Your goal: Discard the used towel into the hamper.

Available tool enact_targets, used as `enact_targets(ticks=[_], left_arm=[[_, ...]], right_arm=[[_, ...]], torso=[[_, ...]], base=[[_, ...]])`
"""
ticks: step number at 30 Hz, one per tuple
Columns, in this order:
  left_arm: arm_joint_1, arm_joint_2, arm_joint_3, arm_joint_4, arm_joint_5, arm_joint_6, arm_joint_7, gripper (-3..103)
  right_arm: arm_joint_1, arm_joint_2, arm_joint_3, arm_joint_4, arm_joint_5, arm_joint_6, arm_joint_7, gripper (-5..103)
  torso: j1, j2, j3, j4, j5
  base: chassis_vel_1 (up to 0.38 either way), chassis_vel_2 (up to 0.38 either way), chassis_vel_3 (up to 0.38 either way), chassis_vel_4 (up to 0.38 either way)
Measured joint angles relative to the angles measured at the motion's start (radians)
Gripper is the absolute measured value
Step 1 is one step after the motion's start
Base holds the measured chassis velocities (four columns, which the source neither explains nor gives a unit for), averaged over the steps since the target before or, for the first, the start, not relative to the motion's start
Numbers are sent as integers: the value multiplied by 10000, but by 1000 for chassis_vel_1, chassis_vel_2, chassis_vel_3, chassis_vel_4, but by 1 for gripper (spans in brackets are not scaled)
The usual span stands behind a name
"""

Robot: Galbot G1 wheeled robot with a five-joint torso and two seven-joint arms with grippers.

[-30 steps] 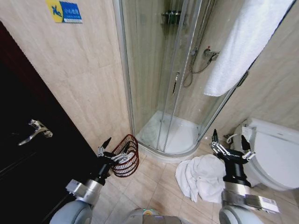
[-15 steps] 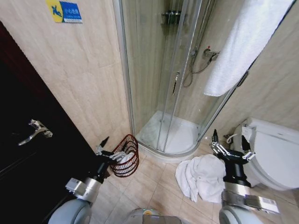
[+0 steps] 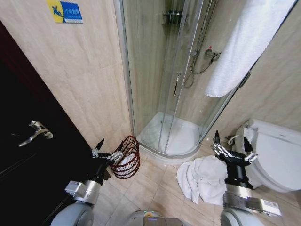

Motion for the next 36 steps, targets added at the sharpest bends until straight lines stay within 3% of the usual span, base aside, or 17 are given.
enact_targets(ticks=[36], left_arm=[[3,1,-2,-12,3,12,38,99]], right_arm=[[-96,-98,314,45,640,164,33,100]], torso=[[0,0,0,0,0]], base=[[-24,-25,26,23]])
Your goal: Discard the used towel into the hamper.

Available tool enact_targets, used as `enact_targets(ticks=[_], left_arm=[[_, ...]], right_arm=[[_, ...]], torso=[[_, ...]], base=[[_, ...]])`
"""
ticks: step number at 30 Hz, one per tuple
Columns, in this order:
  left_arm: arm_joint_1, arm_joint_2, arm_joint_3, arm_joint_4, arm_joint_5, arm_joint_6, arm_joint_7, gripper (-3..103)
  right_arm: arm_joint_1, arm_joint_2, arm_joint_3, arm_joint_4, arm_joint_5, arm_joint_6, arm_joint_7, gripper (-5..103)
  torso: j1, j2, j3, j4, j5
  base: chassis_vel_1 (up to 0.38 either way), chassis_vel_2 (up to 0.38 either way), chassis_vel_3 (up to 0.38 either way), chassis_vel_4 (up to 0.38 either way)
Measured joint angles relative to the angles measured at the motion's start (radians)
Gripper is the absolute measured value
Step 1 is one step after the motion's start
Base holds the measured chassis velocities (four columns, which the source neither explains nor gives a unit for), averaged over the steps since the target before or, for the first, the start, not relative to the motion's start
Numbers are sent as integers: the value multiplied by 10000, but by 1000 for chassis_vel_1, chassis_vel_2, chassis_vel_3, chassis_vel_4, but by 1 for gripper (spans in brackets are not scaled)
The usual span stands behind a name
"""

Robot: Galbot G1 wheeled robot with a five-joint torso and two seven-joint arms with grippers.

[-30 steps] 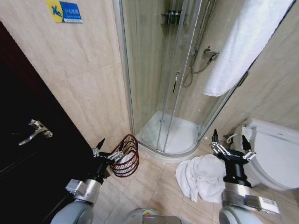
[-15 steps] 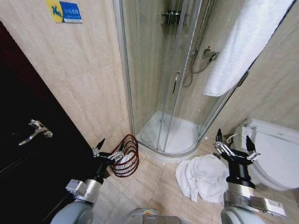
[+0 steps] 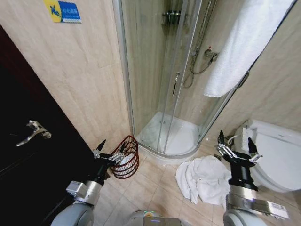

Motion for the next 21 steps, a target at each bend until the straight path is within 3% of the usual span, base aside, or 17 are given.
enact_targets(ticks=[12,21], left_arm=[[-2,0,0,4,-1,-3,2,99],[-2,0,0,7,-1,-3,2,99]], right_arm=[[35,-89,49,-1,81,57,-8,100],[26,-175,91,-2,157,162,-62,100]], torso=[[1,0,1,-1,-3],[1,0,1,0,1]], base=[[-182,-185,183,177],[-99,-89,82,85]])
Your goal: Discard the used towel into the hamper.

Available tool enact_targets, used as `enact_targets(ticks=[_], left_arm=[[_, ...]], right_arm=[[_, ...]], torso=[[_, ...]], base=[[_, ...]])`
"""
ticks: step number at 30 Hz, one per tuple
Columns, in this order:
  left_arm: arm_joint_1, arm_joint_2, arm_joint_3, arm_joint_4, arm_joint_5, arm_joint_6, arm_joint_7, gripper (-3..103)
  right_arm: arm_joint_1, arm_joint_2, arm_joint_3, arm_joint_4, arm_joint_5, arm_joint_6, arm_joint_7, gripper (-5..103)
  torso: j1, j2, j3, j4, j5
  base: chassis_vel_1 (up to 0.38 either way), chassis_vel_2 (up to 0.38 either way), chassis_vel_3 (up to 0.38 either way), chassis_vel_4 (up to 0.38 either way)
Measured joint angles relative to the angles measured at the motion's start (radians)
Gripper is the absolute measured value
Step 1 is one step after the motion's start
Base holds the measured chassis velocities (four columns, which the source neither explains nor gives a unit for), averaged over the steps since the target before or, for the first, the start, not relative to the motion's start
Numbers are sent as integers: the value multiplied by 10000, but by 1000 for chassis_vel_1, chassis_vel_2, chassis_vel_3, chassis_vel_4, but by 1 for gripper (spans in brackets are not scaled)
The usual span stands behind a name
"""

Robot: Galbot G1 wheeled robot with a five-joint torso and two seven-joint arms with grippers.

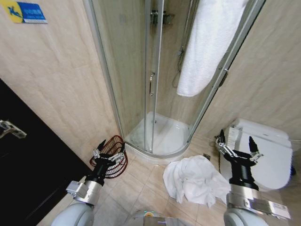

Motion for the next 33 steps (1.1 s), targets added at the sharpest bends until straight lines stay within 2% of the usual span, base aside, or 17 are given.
enact_targets(ticks=[20,26,33], left_arm=[[0,0,0,1,0,0,-1,99],[0,1,0,0,0,0,-2,99],[0,0,0,1,0,0,-2,99]], right_arm=[[217,-747,542,0,328,58,333,100],[579,-1604,1332,-7,617,-123,728,100],[774,-2148,1874,-5,1127,-207,1182,100]], torso=[[0,0,0,-2,0],[0,0,0,0,0],[0,0,0,0,2]], base=[[0,0,0,0],[0,0,0,0],[53,61,63,63]])
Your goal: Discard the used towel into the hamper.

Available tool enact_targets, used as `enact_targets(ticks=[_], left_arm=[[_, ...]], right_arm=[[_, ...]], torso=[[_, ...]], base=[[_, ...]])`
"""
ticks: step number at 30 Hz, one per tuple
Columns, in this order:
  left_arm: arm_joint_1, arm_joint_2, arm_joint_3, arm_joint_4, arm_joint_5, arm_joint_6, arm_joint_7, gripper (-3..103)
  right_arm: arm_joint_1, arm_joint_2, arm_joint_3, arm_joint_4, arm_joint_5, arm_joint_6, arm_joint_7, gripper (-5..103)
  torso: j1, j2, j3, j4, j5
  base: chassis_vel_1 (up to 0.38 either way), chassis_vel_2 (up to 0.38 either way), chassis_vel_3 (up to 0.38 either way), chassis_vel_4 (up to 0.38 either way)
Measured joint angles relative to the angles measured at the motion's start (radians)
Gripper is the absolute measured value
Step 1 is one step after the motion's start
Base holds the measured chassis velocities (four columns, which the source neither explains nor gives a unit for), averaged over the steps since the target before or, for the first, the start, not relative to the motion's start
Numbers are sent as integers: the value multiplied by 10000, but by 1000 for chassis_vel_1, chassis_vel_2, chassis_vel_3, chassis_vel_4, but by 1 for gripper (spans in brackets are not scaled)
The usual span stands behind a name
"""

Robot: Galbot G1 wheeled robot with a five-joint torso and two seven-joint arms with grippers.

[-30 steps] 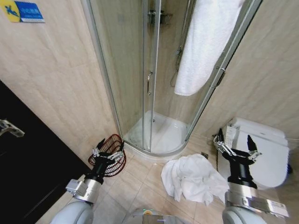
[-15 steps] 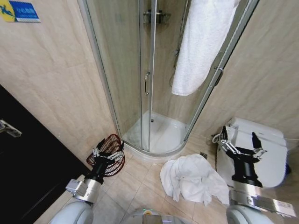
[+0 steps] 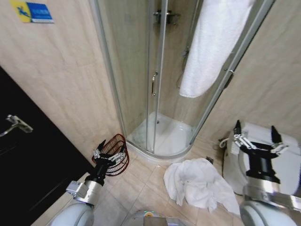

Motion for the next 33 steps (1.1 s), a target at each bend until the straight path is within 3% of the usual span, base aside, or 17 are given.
enact_targets(ticks=[11,33], left_arm=[[0,0,0,0,0,0,0,99],[0,0,-1,0,0,0,0,99]], right_arm=[[81,-328,272,5,282,64,31,100],[-89,120,411,6,-124,246,201,100]], torso=[[0,0,0,0,-1],[0,0,0,0,-2]], base=[[105,106,92,99],[31,33,36,29]])
